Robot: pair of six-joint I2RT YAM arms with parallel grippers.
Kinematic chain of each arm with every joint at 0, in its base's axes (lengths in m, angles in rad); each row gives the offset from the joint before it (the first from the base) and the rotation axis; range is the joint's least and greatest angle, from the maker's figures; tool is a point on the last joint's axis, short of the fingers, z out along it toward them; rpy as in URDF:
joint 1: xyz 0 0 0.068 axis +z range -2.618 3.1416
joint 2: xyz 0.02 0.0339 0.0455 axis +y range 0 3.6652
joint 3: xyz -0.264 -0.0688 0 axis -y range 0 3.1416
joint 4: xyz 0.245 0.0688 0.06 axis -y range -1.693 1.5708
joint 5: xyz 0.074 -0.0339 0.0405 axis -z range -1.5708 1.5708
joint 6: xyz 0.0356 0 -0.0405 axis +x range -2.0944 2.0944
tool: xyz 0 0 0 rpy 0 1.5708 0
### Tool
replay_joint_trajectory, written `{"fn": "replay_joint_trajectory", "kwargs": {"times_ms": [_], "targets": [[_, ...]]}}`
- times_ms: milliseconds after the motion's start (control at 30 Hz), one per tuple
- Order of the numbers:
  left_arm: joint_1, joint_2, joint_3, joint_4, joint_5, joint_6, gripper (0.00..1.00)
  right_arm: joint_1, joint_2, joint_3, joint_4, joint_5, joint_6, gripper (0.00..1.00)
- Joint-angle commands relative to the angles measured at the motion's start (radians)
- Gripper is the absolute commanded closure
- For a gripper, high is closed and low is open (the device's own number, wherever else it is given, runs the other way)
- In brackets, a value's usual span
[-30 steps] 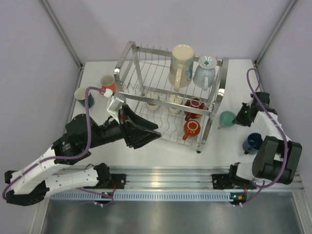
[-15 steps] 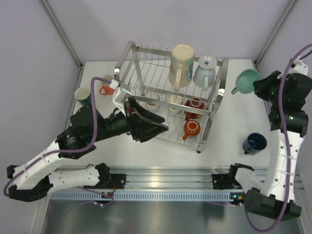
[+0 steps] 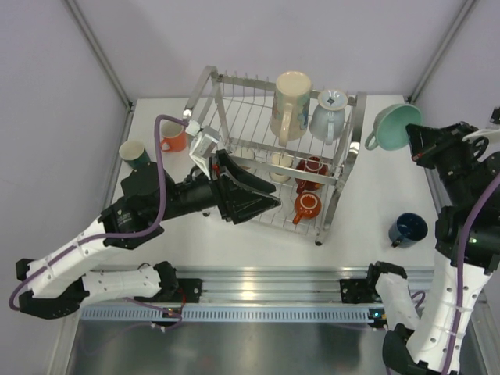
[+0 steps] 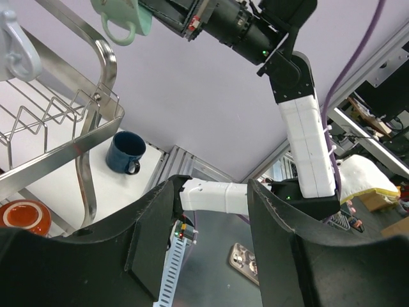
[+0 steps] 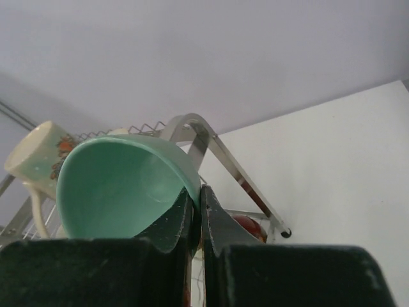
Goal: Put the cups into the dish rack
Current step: Pass the cup from the right arm to the left
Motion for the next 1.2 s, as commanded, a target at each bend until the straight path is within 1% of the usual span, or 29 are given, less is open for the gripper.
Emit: {"fn": "replay_joint_trajectory", "kwargs": {"times_ms": [0,167,233,267,300,367,400,500,567,633,667,700,833,967,1167], "targets": [[0.001,0.007,0.045,0.086,0.021,-0.008,0.45,0.008,-0.039,0.066,0.168,-0.071,0.083,1.00],[0.001,0.017,0.045,0.115,0.036,-0.013,0.45,0.008,-0.058,0.057,0.256,-0.182,0.170,1.00],[0.001,0.025,0.046,0.124,0.041,-0.010,0.45,0.008,-0.064,0.030,0.328,-0.220,0.233,1.00],[0.001,0.026,0.046,0.139,0.045,-0.006,0.45,0.008,-0.064,0.016,0.360,-0.274,0.263,1.00],[0.001,0.031,0.046,0.147,0.048,-0.005,0.44,0.008,-0.070,-0.001,0.456,-0.300,0.340,1.00],[0.001,0.046,0.048,0.164,0.062,-0.013,0.45,0.009,-0.076,-0.065,0.568,-0.367,0.418,1.00],[0.001,0.051,0.055,0.178,0.070,-0.017,0.45,0.009,-0.079,-0.082,0.660,-0.383,0.490,1.00],[0.001,0.079,0.072,0.213,0.105,-0.029,0.45,0.017,-0.079,-0.116,0.734,-0.421,0.561,1.00],[0.001,0.095,0.081,0.235,0.107,-0.029,0.45,0.027,-0.078,-0.118,0.760,-0.435,0.578,1.00],[0.001,0.112,0.089,0.257,0.111,-0.023,0.44,0.040,-0.076,-0.142,0.808,-0.449,0.639,1.00],[0.001,0.122,0.100,0.264,0.113,-0.019,0.44,0.044,-0.079,-0.153,0.875,-0.463,0.665,1.00],[0.001,0.143,0.107,0.268,0.113,-0.019,0.44,0.049,-0.078,-0.159,0.898,-0.469,0.704,1.00],[0.001,0.207,0.150,0.300,0.154,-0.042,0.44,0.078,-0.082,-0.151,0.932,-0.483,0.725,1.00],[0.001,0.252,0.182,0.409,0.193,-0.114,0.44,0.098,-0.085,-0.154,0.968,-0.499,0.742,1.00],[0.001,0.316,0.232,0.437,0.208,-0.152,0.45,0.106,-0.091,-0.167,1.003,-0.513,0.764,1.00]]}}
